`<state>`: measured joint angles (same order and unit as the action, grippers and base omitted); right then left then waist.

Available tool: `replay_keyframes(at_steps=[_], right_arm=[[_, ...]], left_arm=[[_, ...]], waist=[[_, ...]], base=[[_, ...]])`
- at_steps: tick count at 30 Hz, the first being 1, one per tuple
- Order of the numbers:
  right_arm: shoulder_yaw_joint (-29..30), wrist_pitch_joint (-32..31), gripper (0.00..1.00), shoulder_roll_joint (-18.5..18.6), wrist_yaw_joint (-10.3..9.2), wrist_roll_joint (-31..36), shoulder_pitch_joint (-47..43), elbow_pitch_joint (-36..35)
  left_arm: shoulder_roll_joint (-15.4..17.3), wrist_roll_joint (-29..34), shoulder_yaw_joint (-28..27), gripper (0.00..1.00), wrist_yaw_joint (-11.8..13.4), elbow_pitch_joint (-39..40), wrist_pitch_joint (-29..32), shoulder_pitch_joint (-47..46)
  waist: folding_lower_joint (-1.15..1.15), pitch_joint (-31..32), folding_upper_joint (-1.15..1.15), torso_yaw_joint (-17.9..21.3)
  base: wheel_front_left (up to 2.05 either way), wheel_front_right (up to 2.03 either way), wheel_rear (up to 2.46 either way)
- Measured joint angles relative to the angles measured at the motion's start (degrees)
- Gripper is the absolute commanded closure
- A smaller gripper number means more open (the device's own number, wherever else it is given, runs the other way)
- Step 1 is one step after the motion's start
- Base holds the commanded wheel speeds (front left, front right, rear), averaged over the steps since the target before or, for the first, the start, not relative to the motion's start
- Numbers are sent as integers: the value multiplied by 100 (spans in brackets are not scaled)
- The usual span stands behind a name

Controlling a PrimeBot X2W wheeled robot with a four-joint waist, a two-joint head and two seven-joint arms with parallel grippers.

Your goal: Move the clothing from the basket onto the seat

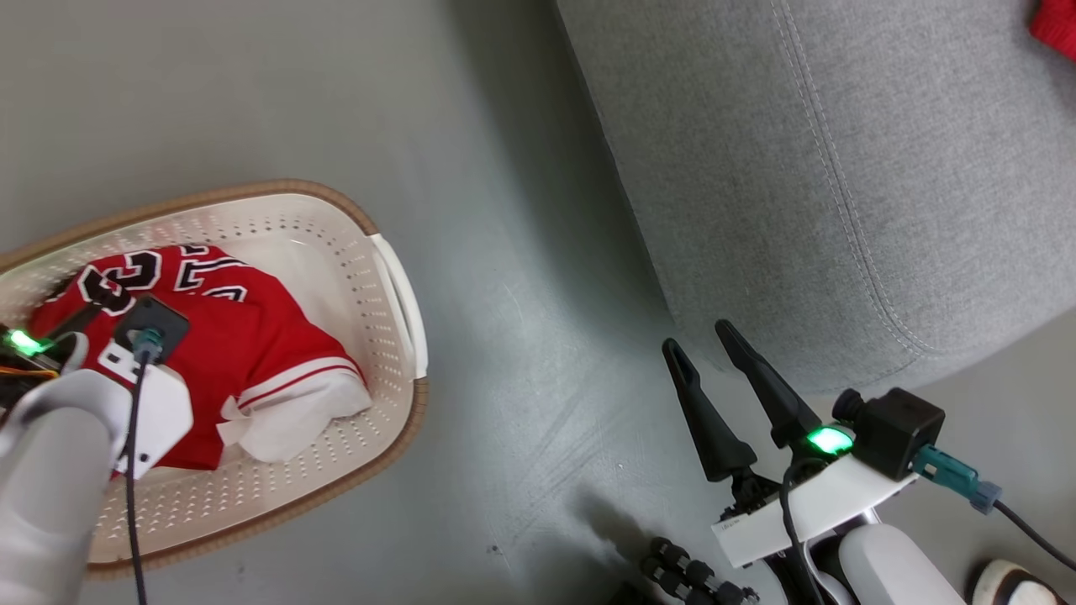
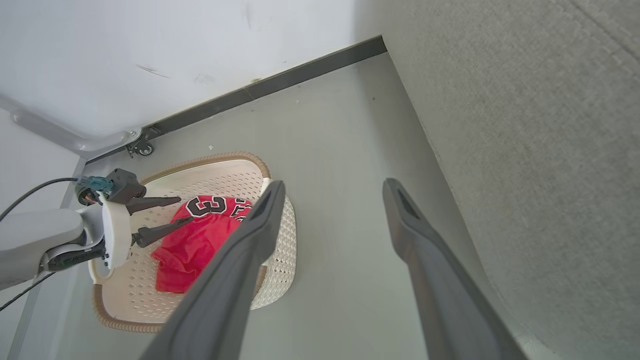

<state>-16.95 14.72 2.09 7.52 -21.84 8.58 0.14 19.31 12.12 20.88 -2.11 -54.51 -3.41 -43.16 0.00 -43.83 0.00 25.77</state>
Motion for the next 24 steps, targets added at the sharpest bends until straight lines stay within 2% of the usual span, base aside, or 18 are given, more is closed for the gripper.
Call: replay_keyframes(at_steps=[12, 24], right_arm=[[-125, 0, 0, -3, 0, -190, 202, -9], [-148, 0, 0, -7, 0, -247, 350, -13]], left_arm=[[264, 337, 194, 0, 52, -312, 286, -391], [301, 716, 555, 0, 96, -539, 413, -498]], waist=[[0, -334, 0, 268], [0, -524, 0, 356]], base=[[0, 0, 0], [0, 0, 0]])
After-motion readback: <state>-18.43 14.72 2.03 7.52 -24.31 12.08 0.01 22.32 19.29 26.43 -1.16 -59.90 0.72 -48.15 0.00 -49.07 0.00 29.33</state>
